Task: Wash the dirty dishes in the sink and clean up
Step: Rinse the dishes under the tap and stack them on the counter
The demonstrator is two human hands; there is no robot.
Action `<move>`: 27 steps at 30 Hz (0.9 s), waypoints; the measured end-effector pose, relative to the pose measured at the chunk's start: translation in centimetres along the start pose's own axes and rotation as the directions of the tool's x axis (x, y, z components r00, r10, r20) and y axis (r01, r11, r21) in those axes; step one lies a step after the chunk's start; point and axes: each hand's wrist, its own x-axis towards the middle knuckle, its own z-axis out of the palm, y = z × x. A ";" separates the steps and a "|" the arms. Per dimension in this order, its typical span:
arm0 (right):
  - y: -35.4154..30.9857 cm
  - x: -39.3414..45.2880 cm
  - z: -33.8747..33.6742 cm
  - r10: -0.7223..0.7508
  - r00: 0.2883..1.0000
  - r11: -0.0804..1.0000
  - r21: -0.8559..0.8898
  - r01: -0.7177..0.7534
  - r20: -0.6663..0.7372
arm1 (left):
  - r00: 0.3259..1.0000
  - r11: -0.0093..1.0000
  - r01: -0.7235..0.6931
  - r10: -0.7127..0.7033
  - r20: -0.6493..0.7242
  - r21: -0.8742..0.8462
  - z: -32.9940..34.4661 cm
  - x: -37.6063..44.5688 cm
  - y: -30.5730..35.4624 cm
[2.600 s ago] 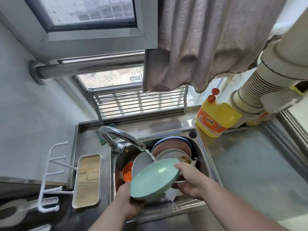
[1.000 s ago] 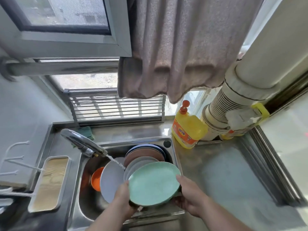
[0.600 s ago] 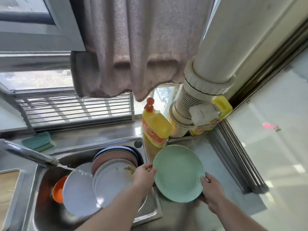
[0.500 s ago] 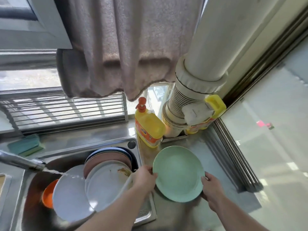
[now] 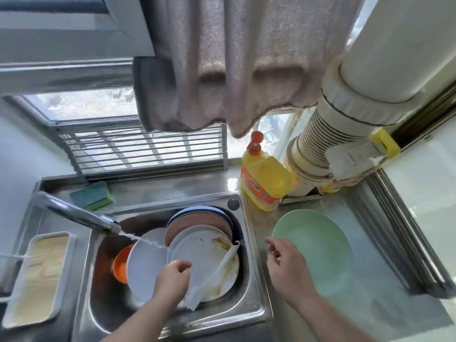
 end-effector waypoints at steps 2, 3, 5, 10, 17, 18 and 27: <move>-2.5 1.2 4.3 -0.125 0.980 0.991 -0.022 0.130 0.156 | 0.996 0.997 0.069 -0.068 -0.060 0.022 -1.7 1.7 -2.8; -3.4 2.1 6.3 -0.135 0.964 0.989 -0.035 0.147 0.231 | 0.994 0.996 0.089 -0.088 -0.068 0.016 -2.1 2.5 -3.8; -4.7 3.9 9.9 -0.069 0.934 0.989 -0.098 0.109 0.350 | 0.995 0.996 0.090 -0.090 -0.037 -0.003 -2.3 4.2 -5.2; -4.8 6.8 14.4 0.047 0.905 0.841 -0.505 0.192 0.422 | 0.998 0.998 0.062 -0.062 0.020 -0.007 -0.9 6.8 -6.2; -3.5 7.1 15.5 0.007 0.889 0.550 -0.744 0.379 0.457 | 0.987 0.967 -0.123 0.143 -0.077 0.222 -0.2 8.6 -5.5; -3.0 7.0 15.6 0.000 0.874 0.505 -0.754 0.419 0.485 | 0.987 0.952 -0.124 0.147 -0.063 0.281 -0.4 8.7 -5.3; -3.7 5.5 13.5 -0.106 0.753 0.352 -0.684 0.639 0.649 | 0.967 0.964 -0.244 0.235 0.093 0.102 -3.4 7.2 -6.3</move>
